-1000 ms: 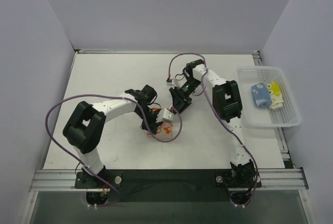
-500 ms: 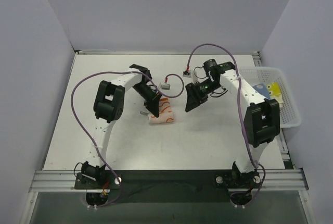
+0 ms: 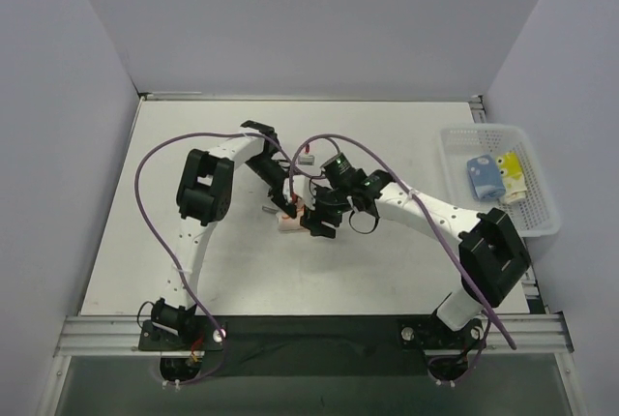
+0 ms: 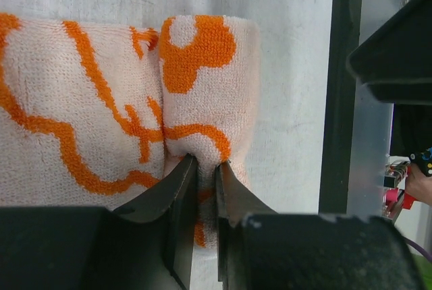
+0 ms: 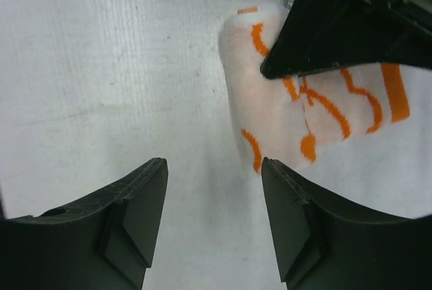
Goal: Roll the towels
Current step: Roll the towel
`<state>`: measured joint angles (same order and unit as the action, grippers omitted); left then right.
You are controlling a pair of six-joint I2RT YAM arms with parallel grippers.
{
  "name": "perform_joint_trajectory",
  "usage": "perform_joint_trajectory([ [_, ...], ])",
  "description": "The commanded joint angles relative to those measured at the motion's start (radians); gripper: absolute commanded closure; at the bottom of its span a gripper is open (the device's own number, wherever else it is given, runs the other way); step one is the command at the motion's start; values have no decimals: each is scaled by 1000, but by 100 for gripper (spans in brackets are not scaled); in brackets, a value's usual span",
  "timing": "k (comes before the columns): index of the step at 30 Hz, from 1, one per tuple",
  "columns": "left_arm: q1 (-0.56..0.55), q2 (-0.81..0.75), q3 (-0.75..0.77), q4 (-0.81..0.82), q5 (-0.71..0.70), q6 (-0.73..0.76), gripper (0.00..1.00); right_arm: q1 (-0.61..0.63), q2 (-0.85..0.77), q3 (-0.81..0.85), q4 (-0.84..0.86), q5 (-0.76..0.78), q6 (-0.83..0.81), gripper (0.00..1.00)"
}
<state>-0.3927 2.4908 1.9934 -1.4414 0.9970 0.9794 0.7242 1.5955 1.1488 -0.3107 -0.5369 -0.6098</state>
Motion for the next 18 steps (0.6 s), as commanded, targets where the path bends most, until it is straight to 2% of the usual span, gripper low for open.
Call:
perform_joint_trajectory([
  [1,-2,46,-34,-134,-116,82,78,32,-8,-76,255,114,-183,41],
  [9,2,45,-31,-140,-115,82,72,50,135,-92,357,94,-323,42],
  [12,3,48,-25,-140,-109,74,71,47,184,-58,314,69,-329,50],
  [15,11,51,-18,-139,-103,73,71,46,216,-24,208,20,-332,63],
  [18,21,40,-24,-108,-95,58,67,41,251,14,119,-23,-315,82],
])
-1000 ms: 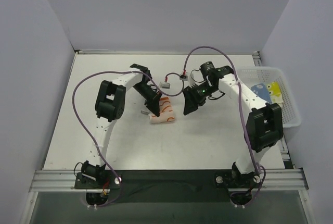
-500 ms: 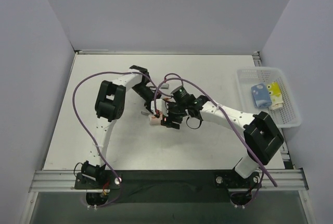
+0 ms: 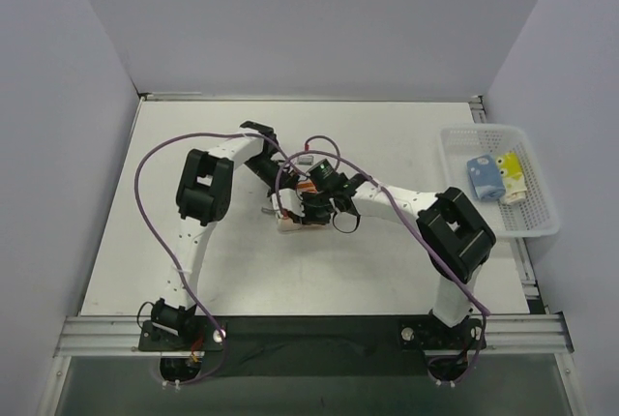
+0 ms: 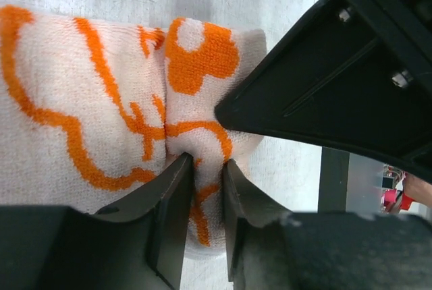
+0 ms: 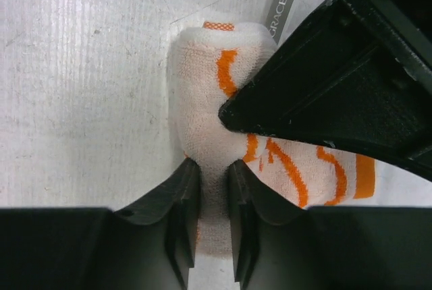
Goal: Roll the towels
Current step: Roll the towel
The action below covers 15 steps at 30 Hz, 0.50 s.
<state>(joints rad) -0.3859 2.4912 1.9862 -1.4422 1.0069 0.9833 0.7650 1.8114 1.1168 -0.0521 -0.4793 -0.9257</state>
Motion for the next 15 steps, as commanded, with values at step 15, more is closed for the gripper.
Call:
perform_joint_trajectory([
  [15,352,-392,-371,178,35,-113,39,-141,216,362,-698,-344,151,100],
])
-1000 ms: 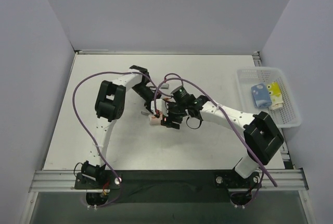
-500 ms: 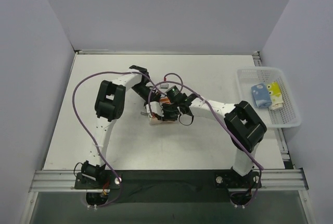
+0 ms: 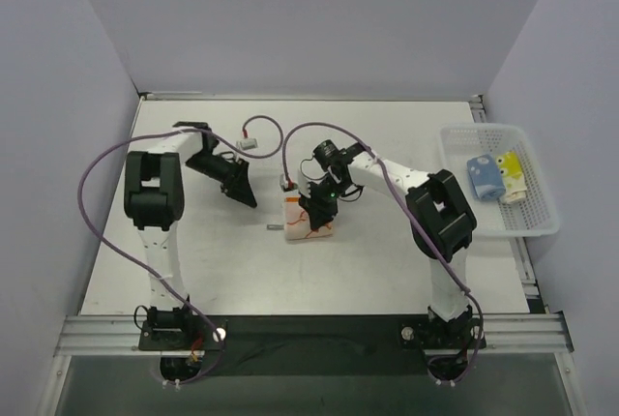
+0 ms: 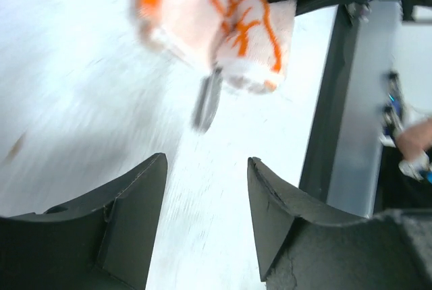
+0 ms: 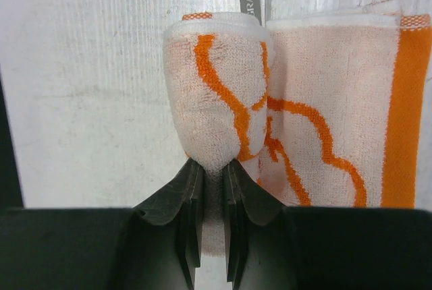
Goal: Roll the towels
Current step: Roll the towel
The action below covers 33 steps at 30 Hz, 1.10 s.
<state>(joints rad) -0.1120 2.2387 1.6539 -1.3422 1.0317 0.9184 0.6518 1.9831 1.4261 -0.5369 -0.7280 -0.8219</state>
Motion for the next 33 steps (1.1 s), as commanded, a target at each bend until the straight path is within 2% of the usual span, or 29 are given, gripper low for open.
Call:
perform_joint_trajectory([
  [1,103,-168,-58,133,5,-68,39,-44,75,95,-254,-114,68,100],
  [4,185,-298,-184,283,-50,-150,39,-67,132,170,-345,-177,102,100],
  [8,187,-566,-385,477,-154,-200,38,-109,264,308,-448,-296,156,100],
  [10,132,-701,-498,556,-246,-187,38,-121,342,356,-536,-353,149,100],
  [11,121,-740,-537,570,-277,-134,37,-130,371,388,-569,-399,135,100],
  [13,34,-819,-607,633,-340,-101,35,-133,439,462,-636,-430,110,100],
  [16,-80,-960,-726,711,-409,-78,32,-133,486,497,-649,-476,107,99],
  [21,-323,-1027,-827,814,-501,-67,29,-132,542,519,-661,-571,133,97],
  [24,-455,-1039,-882,951,-560,-35,29,-132,568,516,-667,-593,133,97],
  [27,-546,-1018,-924,1024,-599,23,29,-130,588,516,-667,-591,142,97],
  [33,-603,-912,-934,1196,-654,80,29,-129,605,527,-664,-568,158,97],
])
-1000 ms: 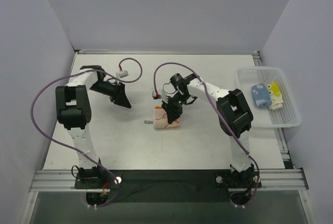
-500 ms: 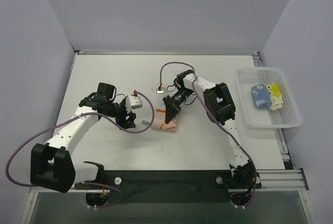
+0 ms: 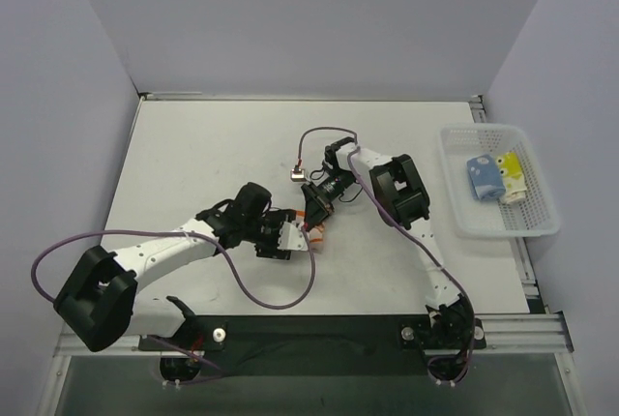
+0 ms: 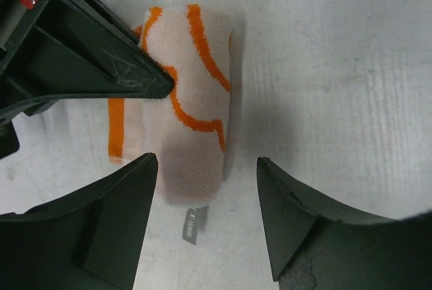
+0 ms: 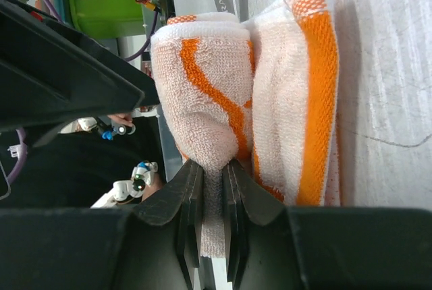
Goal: Roll the towels
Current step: Roll the towel
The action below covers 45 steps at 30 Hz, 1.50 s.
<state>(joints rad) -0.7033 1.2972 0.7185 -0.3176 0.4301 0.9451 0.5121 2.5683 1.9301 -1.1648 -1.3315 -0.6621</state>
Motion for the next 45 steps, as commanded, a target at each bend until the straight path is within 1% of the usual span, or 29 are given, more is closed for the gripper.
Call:
perform_joint_trajectory([
  [1,-25,59,2,186,-59,70,29,11,21,23,-36,40,-2,97],
  [5,-45,145,19,218,-68,92,31,8,20,23,-35,52,7,97],
  [7,-48,190,35,187,-62,106,36,5,13,26,-32,60,13,97],
  [8,-50,204,59,161,-54,106,46,-3,12,30,-29,69,25,96],
  [9,-50,215,71,108,-50,100,51,-6,15,50,-27,74,56,94],
  [10,-50,230,82,76,-44,87,55,-10,15,67,-27,83,77,92],
  [12,-50,243,101,10,-28,69,62,-24,15,127,-26,133,116,82],
  [13,-50,252,105,-4,-24,35,64,-29,12,150,-24,162,160,77],
  [15,-45,267,136,-64,-4,-2,69,-55,-17,179,-19,202,188,70],
  [17,-32,307,171,-118,28,-54,72,-82,-49,178,-1,216,243,62],
  [18,-16,339,215,-174,62,-69,74,-95,-86,169,17,224,255,60],
  [20,8,376,257,-216,99,-112,76,-135,-132,104,39,224,291,54],
  [22,59,430,323,-277,169,-144,76,-156,-204,37,89,212,317,53],
  [23,76,448,343,-290,192,-157,76,-168,-230,-39,112,207,334,52],
  [25,128,496,404,-324,232,-190,76,-173,-301,-129,197,195,395,51],
  [26,143,511,421,-336,261,-196,76,-170,-322,-210,230,190,419,51],
  [27,155,527,444,-362,278,-200,75,-170,-339,-245,299,184,476,51],
  [29,189,576,505,-389,327,-212,75,-172,-384,-310,374,187,541,51],
  [30,198,596,530,-431,343,-213,75,-175,-414,-353,431,189,567,51],
  [32,231,661,606,-483,386,-215,74,-184,-462,-404,497,216,594,51],
  [33,240,712,628,-535,419,-213,74,-201,-512,-446,555,224,601,51],
  [35,269,766,708,-593,455,-195,74,-218,-563,-470,586,253,575,49],
  [36,275,796,741,-666,473,-181,73,-228,-612,-476,587,294,544,49],
  [37,281,854,771,-704,481,-146,73,-228,-635,-488,588,313,476,48],
  [39,298,910,852,-800,490,-120,74,-225,-693,-497,587,362,400,46],
  [42,320,1008,921,-892,509,-82,74,-198,-756,-506,588,422,287,46],
  [45,326,1051,950,-937,521,-63,74,-129,-828,-549,616,480,155,45],
])
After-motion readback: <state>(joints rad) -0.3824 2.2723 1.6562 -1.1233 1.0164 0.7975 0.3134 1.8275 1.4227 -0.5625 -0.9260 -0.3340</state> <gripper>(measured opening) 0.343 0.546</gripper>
